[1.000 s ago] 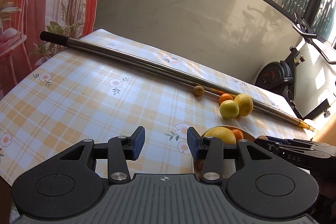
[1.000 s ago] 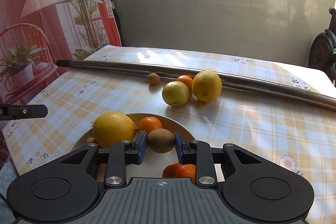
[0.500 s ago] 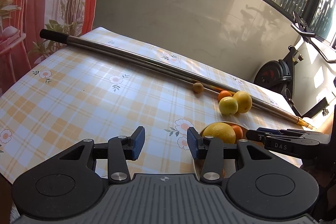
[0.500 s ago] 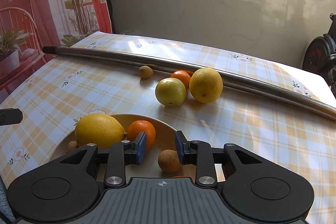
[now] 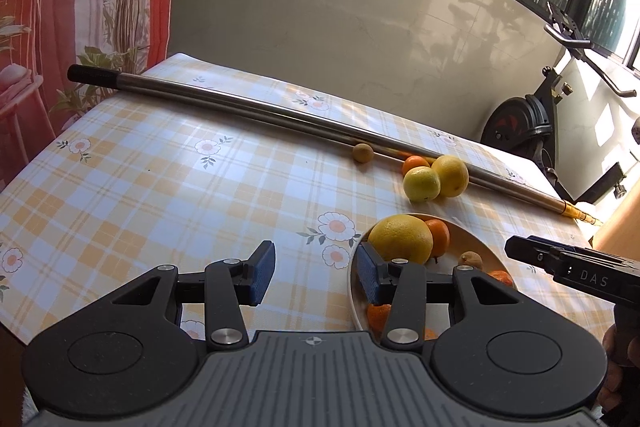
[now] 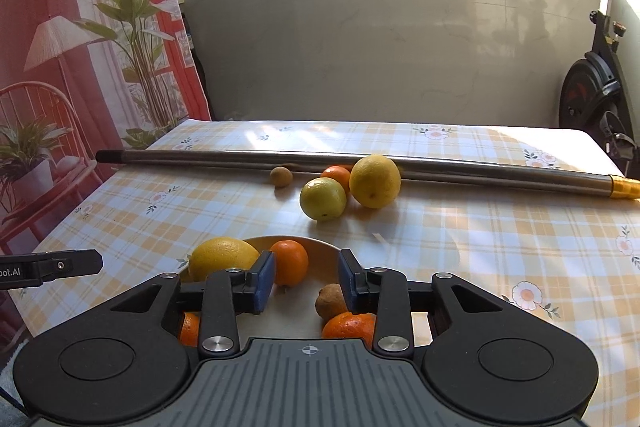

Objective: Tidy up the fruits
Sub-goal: 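Grasp a large yellow grapefruit with the right tool while the left tool moves to the pile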

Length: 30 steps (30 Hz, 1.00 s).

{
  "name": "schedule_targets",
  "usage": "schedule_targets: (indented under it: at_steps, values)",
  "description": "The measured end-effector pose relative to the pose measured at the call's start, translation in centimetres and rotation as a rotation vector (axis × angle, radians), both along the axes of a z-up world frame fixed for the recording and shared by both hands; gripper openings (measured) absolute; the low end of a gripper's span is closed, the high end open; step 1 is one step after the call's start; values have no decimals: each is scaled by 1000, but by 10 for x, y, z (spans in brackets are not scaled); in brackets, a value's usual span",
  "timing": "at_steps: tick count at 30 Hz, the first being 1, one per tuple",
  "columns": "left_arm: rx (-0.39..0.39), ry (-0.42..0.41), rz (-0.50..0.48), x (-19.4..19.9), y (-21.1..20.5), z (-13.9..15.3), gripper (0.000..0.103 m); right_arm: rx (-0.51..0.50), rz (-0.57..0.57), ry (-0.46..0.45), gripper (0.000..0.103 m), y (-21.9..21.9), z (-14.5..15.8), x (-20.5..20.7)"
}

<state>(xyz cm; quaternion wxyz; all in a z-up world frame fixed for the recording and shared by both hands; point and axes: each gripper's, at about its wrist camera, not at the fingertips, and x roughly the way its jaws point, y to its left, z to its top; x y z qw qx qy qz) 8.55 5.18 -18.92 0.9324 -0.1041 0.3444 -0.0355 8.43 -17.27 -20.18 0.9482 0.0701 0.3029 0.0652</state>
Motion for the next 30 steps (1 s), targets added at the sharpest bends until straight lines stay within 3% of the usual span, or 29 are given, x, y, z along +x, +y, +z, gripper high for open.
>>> schedule_targets:
  at_steps: [11, 25, 30]
  values:
    - [-11, 3, -11, -2, -1, 2, 48, 60, -80, 12, 32, -27, -1, -12]
    - [-21, -22, -31, -5, -5, 9, 48, 38, -81, -2, 32, -25, 6, -20]
    - [11, -35, -55, 5, -9, 15, 48, 31, -88, -2, 32, -27, 10, -20]
